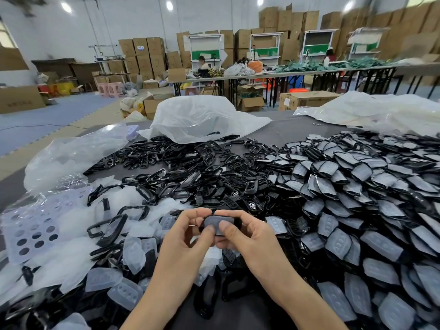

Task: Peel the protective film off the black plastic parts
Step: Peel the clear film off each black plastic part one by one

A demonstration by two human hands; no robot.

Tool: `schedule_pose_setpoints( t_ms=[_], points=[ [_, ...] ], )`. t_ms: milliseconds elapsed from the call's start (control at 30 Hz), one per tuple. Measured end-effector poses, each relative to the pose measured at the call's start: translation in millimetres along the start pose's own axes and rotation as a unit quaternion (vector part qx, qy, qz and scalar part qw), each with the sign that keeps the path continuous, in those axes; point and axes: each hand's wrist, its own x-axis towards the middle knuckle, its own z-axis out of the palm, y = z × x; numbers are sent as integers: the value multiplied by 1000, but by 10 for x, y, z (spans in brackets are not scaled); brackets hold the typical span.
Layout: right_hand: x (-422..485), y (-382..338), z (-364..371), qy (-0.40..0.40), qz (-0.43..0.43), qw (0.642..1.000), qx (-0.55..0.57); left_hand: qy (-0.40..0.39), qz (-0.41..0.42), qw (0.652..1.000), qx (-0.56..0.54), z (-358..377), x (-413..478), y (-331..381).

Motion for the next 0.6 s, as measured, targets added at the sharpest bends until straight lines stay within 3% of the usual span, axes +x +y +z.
schedule_pose_setpoints(
  t_ms=[600],
  points=[
    [41,94,-39,32,-13,999,-39,-14,7,999,-30,34,-49,61]
  ],
)
